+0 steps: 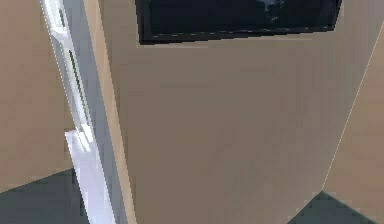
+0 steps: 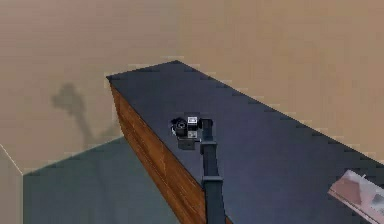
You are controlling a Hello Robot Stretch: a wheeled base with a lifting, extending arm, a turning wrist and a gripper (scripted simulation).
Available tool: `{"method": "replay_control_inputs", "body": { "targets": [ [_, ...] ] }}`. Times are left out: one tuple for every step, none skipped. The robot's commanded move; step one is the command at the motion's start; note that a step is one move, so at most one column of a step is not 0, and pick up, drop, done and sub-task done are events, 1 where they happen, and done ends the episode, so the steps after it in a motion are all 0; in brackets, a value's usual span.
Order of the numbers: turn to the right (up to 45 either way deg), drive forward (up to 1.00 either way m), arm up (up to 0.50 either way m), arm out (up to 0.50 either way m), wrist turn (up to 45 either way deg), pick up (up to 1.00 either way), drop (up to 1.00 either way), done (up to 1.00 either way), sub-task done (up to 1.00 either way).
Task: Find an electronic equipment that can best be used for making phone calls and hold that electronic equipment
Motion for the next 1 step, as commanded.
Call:
{"method": "replay_control_inputs", "body": {
  "targets": [
    [0.0,0.0,0.0,0.0,0.0,0.0,0.0,1.0,0.0]
  ]
}}
